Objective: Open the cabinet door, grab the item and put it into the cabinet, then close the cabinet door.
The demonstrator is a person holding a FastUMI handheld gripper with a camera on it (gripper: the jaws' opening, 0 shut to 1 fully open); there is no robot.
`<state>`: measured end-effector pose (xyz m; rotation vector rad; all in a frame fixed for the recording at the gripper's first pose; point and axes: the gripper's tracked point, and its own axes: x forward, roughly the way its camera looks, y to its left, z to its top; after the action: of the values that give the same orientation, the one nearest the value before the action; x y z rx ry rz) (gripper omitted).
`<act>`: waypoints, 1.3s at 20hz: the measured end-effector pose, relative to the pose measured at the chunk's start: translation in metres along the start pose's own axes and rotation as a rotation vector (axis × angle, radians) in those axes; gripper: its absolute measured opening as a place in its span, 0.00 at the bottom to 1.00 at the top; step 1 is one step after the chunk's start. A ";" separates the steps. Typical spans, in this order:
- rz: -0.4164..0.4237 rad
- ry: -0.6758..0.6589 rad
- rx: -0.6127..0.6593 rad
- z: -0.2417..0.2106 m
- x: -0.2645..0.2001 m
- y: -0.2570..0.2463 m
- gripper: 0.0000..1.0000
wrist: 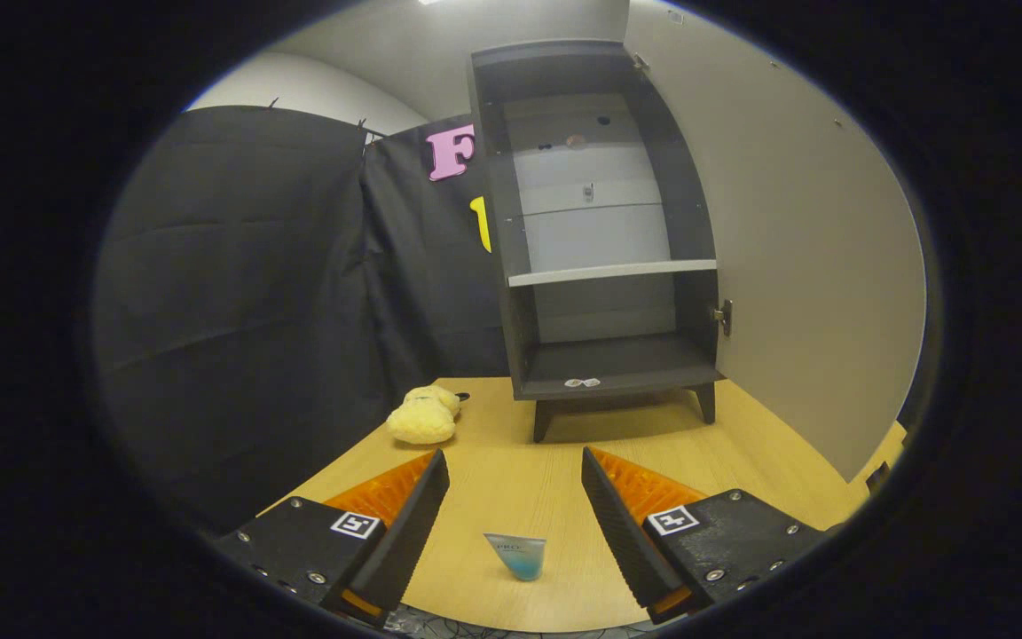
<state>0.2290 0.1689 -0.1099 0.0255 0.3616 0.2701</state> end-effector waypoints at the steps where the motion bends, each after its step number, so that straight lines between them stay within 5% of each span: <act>1: 0.001 0.017 -0.004 -0.011 0.004 0.002 0.93; 13: -0.046 0.213 -0.049 -0.117 0.025 -0.001 0.92; 19: -0.068 0.263 -0.054 -0.137 0.031 -0.004 0.74; 22: -0.072 0.270 -0.056 -0.136 0.034 -0.006 0.52; 26: -0.062 0.248 -0.042 -0.114 0.031 -0.008 0.51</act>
<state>0.2188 0.1671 -0.2284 -0.0605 0.6020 0.2197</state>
